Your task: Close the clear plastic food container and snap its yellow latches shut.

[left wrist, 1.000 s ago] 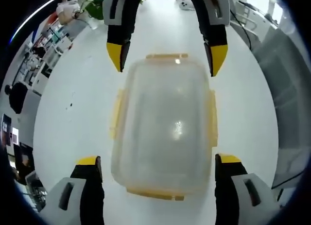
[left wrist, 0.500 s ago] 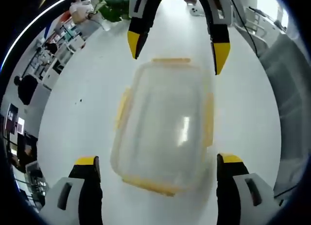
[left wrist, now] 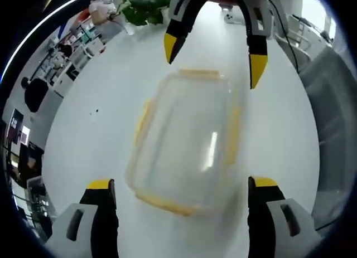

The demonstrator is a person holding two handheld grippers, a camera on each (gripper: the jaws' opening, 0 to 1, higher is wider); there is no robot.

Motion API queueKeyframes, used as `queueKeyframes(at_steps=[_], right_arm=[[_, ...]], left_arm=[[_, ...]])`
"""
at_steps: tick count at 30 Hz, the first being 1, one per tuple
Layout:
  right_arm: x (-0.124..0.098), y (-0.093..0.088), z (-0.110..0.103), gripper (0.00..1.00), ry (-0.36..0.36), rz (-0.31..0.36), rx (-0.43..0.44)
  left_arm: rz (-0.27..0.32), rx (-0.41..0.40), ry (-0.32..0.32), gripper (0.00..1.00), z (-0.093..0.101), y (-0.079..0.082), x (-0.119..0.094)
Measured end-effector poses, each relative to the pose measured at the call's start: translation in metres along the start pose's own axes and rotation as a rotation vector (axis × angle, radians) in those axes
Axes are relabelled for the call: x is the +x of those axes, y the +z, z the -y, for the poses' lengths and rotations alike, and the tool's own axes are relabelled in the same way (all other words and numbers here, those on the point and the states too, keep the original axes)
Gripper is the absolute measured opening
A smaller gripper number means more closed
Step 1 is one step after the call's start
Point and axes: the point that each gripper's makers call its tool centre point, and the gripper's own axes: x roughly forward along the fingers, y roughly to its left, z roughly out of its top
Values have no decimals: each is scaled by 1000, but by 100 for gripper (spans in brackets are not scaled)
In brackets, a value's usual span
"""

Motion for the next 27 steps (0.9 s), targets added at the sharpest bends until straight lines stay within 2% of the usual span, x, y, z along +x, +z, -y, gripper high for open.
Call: queueKeyframes(at_steps=[10, 18, 24, 27], right_arm=[[-3, -12, -11, 71, -27, 36, 74], [-9, -14, -17, 71, -63, 76, 103], [-12, -16, -23, 70, -78, 107, 150], [-13, -19, -25, 69, -87, 116, 160]], left_arm=[[39, -72, 24, 96, 7, -4, -6], [77, -117, 43, 95, 13, -5, -12], [81, -147, 52, 95, 20, -11, -13], [101, -150, 67, 93, 22, -9, -17]])
